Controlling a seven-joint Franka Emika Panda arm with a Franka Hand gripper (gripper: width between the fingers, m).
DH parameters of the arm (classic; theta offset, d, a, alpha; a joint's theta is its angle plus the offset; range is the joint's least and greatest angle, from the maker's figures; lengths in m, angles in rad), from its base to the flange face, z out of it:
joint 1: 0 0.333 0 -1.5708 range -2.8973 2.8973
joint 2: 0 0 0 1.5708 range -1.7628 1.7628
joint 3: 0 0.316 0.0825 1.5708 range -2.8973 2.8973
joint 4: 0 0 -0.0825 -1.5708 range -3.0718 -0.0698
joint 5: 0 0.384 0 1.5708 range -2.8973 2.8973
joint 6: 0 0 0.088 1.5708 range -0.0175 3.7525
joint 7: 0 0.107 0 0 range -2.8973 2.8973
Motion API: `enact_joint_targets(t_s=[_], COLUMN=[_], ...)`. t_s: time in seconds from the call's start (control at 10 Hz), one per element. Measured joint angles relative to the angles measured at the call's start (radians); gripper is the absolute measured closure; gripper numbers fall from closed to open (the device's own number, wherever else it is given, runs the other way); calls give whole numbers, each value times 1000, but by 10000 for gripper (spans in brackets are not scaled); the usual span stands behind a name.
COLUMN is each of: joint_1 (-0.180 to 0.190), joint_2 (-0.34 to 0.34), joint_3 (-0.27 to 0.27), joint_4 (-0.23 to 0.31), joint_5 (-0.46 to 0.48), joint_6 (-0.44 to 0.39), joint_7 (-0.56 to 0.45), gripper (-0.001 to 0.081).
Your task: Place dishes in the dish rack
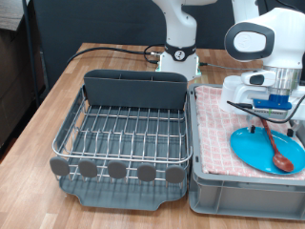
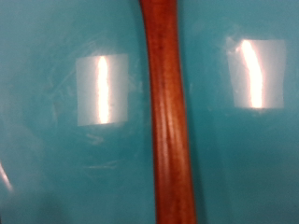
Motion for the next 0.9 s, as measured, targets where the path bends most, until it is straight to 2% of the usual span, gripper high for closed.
enact_joint_targets(t_s=[0.5,0.6,0.7,0.8,0.9], joint_1=[1,1,1,1,3], joint_2=[19,20,21,22,22], joint_3=[-7,-7,-7,-7,-7], joint_4=[9,9,9,9,9], joint_5=[-29,-29,-30,-30,-31], joint_6=[1,1,1,1,1], joint_7=[25,28,30,35,39], gripper=[4,93,256,256,440])
